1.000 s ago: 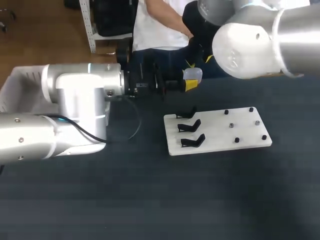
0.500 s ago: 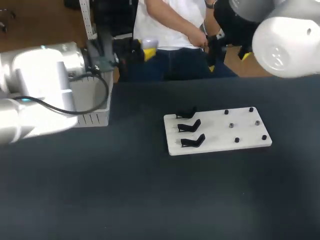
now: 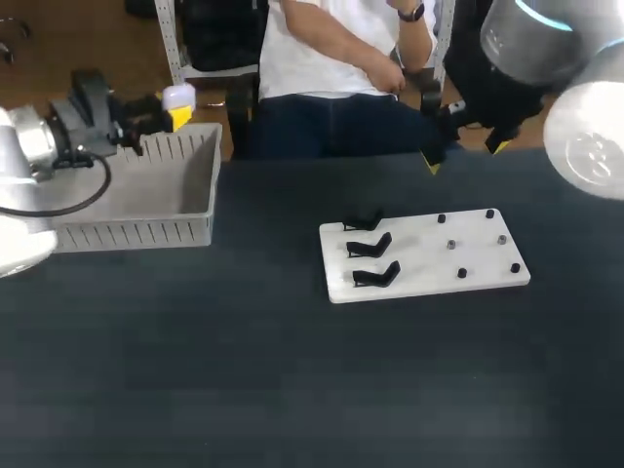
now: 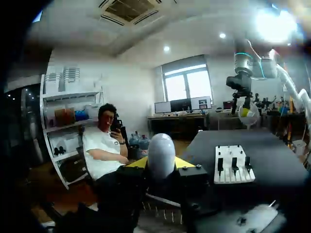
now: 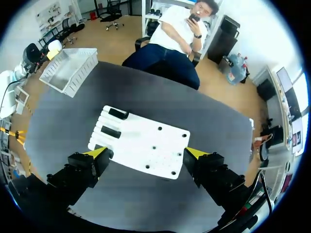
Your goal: Pick up each earbud case from the left stands, insert the matching earbuds, close the lid, and place the case in the box.
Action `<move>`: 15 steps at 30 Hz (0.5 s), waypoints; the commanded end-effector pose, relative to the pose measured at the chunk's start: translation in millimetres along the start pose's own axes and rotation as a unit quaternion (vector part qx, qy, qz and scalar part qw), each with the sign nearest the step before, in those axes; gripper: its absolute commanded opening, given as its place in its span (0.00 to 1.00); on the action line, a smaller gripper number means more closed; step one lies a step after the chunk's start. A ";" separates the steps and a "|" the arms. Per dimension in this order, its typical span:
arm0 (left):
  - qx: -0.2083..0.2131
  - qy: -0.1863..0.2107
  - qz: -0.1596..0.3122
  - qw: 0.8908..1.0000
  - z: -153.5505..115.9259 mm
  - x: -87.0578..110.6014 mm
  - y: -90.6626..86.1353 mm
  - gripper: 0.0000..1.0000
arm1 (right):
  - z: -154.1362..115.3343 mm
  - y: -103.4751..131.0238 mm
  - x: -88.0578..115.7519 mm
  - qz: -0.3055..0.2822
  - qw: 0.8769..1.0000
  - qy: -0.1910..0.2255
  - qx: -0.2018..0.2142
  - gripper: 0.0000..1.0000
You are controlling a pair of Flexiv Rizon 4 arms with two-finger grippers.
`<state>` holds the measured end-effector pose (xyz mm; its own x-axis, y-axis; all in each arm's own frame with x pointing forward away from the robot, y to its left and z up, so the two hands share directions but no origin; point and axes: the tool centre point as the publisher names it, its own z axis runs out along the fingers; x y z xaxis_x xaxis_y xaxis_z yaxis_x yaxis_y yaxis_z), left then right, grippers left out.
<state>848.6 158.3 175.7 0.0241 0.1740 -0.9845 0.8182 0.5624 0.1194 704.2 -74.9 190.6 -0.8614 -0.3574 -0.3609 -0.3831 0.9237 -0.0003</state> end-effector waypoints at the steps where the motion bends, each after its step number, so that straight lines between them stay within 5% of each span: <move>1: -0.052 0.001 -0.010 0.999 -30.6 26.0 -3.3 0.00 | -2.9 1.4 13.4 0.008 0.999 -0.050 0.003 1.00; 10: -0.068 0.030 -0.062 0.995 -33.4 84.3 -3.4 0.00 | -2.8 1.4 23.0 0.024 0.999 -0.046 0.003 1.00; 15: -0.080 0.043 -0.077 0.993 -37.6 99.4 -1.9 0.00 | -2.9 -1.3 25.6 0.030 0.999 -0.045 0.004 1.00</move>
<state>828.0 207.8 86.1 -0.1544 0.1452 -0.9773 0.7636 0.6452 -0.0248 687.1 -83.1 185.2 -0.8699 -0.2998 -0.3916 -0.3334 0.9426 0.0190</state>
